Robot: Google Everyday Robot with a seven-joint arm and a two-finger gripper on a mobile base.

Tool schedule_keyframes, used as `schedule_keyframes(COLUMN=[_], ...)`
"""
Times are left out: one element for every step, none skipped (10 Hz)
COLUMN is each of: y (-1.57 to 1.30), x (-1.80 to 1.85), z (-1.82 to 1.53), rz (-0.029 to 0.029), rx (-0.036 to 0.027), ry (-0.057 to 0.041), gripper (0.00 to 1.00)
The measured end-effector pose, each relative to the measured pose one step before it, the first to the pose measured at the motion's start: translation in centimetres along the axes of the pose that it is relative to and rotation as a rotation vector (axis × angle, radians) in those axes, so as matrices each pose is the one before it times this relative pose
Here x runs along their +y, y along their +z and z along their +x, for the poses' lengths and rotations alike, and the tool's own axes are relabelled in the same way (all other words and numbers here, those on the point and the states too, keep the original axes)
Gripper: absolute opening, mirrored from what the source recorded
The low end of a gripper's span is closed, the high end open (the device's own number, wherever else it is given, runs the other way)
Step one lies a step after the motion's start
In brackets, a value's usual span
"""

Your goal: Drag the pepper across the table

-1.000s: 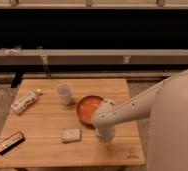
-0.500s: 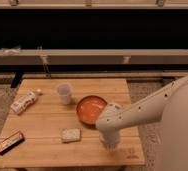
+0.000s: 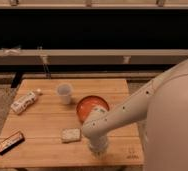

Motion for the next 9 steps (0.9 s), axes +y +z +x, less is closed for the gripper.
schedule_keyframes(y=[-0.151,-0.136,-0.177,-0.124,-0.170,-0.147,-0.126,-0.129,-0.036], x=[2.012,1.207,1.039,0.575,0.880,0.926,0.875,0.820,0.632], z=[-0.308,-0.411,-0.403,-0.304,-0.557,-0.563,-0.614,-0.631,-0.441], rz=[0.00218,0.00171,0.00003,0.00019,-0.00052,-0.00217,-0.00085,-0.00137,-0.00083], rx=[0.00293,0.00027,-0.00234,-0.00258,-0.00369,-0.00373,-0.00425,-0.00434,-0.00194], ry=[-0.05551,-0.03992,-0.04124,-0.02154,-0.03016,-0.02641,-0.02701,-0.02508,-0.02473], gripper=[0.00,0.00,0.00,0.00,0.00,0.00,0.00,0.00,0.00])
